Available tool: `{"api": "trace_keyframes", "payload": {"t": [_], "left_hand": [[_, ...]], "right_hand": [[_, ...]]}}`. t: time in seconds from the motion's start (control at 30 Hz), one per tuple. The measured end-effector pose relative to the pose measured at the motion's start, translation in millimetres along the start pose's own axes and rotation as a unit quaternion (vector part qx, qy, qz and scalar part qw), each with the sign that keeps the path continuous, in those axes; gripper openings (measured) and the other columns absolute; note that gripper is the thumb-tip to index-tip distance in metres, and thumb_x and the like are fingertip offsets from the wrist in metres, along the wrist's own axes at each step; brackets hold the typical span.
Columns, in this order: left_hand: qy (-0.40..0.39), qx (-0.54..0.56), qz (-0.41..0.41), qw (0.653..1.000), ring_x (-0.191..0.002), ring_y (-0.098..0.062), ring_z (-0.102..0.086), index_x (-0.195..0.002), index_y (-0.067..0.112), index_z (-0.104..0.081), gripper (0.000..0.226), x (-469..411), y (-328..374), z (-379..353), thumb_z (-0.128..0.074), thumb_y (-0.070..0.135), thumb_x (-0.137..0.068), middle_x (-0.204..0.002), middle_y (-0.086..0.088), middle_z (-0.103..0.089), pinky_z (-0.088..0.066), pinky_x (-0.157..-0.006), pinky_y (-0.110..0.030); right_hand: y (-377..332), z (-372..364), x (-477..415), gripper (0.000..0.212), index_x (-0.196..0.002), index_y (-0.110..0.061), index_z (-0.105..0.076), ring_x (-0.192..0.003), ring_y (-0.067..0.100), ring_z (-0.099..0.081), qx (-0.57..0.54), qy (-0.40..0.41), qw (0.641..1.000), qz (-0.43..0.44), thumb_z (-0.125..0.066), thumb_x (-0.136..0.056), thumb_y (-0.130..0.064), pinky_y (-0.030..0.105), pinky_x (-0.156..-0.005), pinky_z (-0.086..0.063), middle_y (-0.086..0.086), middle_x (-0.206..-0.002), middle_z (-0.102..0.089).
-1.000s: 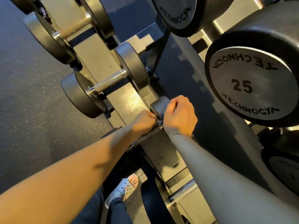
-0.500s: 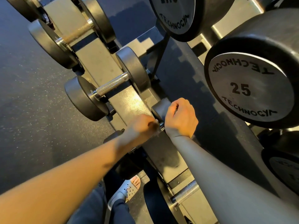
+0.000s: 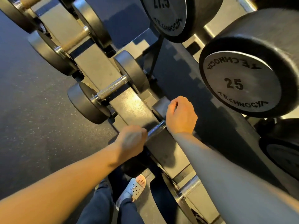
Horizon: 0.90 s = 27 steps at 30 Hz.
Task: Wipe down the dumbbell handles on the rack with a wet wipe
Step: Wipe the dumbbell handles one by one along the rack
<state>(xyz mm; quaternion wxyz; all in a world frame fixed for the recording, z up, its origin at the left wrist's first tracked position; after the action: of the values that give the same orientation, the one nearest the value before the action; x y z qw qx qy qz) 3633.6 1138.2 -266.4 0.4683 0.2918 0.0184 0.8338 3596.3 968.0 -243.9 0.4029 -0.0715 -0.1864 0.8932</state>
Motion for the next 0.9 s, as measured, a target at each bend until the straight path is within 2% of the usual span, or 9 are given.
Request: {"api": "trace_keyframes", "payload": {"t": [0.13,0.27,0.33,0.4,0.53,0.67,0.77,0.83,0.9], "left_hand": [[0.043,0.105,0.009,0.994,-0.080,-0.011,-0.066,-0.098,0.026,-0.072,0.029,9,-13,-11,-0.047,0.040,-0.103,-0.087,0.009,-0.069,-0.057,-0.076,-0.032],[0.111,0.283,0.096,0.948,-0.072,-0.014,-0.061,-0.085,0.023,-0.070,0.026,14,-51,-1,-0.058,0.040,-0.099,-0.078,0.004,-0.066,-0.048,-0.068,-0.036],[0.148,0.364,0.146,0.908,-0.073,-0.015,-0.059,-0.089,0.023,-0.065,0.014,18,-67,6,-0.071,0.035,-0.094,-0.080,0.004,-0.064,-0.049,-0.070,-0.037],[0.153,0.459,0.169,0.859,-0.066,-0.013,-0.055,-0.083,0.022,-0.062,0.019,21,-76,10,-0.078,0.031,-0.089,-0.070,0.004,-0.061,-0.048,-0.071,-0.037],[0.139,0.568,0.187,0.789,-0.064,-0.016,-0.059,-0.084,0.010,-0.071,0.016,33,-79,26,-0.076,0.023,-0.092,-0.060,0.002,-0.060,-0.056,-0.077,-0.044],[0.042,0.698,0.231,0.676,-0.103,-0.034,-0.073,-0.111,0.006,-0.074,0.017,50,-99,34,-0.063,0.011,-0.099,-0.100,-0.014,-0.078,-0.063,-0.085,-0.036],[-0.016,0.763,0.248,0.597,-0.108,-0.037,-0.070,-0.123,-0.004,-0.066,0.027,64,-122,38,-0.053,0.004,-0.102,-0.112,-0.025,-0.074,-0.062,-0.085,-0.035],[-0.039,0.755,0.235,0.611,-0.104,-0.037,-0.069,-0.120,-0.005,-0.068,0.027,71,-134,46,-0.051,0.002,-0.101,-0.114,-0.029,-0.071,-0.063,-0.081,-0.032],[-0.060,0.689,0.212,0.691,-0.096,-0.031,-0.070,-0.115,-0.003,-0.071,0.025,74,-145,56,-0.051,0.003,-0.101,-0.110,-0.026,-0.073,-0.062,-0.073,-0.026]], "right_hand": [[-1,1,4,0.023,-0.088,-0.021,-0.060,-0.073,0.014,-0.057,-0.006,0.032,0.999,0.014,-0.047,-0.103,-0.032,0.038,-0.061,-0.055,-0.004,-0.081,-0.059],[-3,-3,4,0.020,-0.091,-0.019,-0.061,-0.077,0.016,-0.057,-0.010,0.036,0.999,0.001,-0.050,-0.102,-0.031,0.039,-0.064,-0.055,-0.004,-0.085,-0.059],[-8,0,7,0.008,-0.100,-0.020,-0.063,-0.092,0.018,-0.058,-0.031,0.044,0.999,-0.001,-0.057,-0.097,-0.024,0.038,-0.076,-0.052,-0.003,-0.097,-0.058],[-25,7,24,0.017,-0.109,-0.019,-0.064,-0.101,0.014,-0.053,-0.087,0.076,0.993,0.030,-0.063,-0.092,-0.019,0.030,-0.085,-0.043,-0.002,-0.110,-0.057],[-83,-5,81,0.020,-0.117,-0.020,-0.068,-0.085,0.002,-0.057,-0.265,-0.037,0.963,0.016,-0.064,-0.098,-0.026,0.016,-0.073,-0.045,-0.007,-0.109,-0.056],[-110,-33,113,0.029,-0.124,-0.010,-0.070,-0.099,-0.005,-0.057,-0.360,-0.131,0.924,-0.016,-0.070,-0.095,-0.013,0.005,-0.083,-0.044,-0.003,-0.112,-0.056],[-124,-46,121,0.033,-0.126,-0.010,-0.069,-0.106,0.000,-0.057,-0.357,-0.144,0.923,-0.013,-0.070,-0.094,-0.011,0.005,-0.087,-0.044,-0.003,-0.117,-0.055],[-133,-54,119,0.026,-0.121,-0.010,-0.070,-0.104,0.000,-0.057,-0.339,-0.147,0.929,0.002,-0.068,-0.095,-0.013,0.003,-0.083,-0.043,0.000,-0.115,-0.058],[-140,-64,110,0.015,-0.110,-0.011,-0.071,-0.097,-0.006,-0.055,-0.297,-0.167,0.939,0.037,-0.066,-0.096,-0.015,0.002,-0.078,-0.042,-0.001,-0.108,-0.061]]}}
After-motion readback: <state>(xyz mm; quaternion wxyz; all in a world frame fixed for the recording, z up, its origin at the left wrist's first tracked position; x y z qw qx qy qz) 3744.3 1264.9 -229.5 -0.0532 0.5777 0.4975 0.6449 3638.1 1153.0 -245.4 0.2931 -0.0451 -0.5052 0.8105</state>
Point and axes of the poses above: each hand's wrist, its own x-axis away from the middle knuckle, its own z-axis out of the back of the hand, y = z × x, the point moved 3 cm from there along -x, towards the middle knuckle
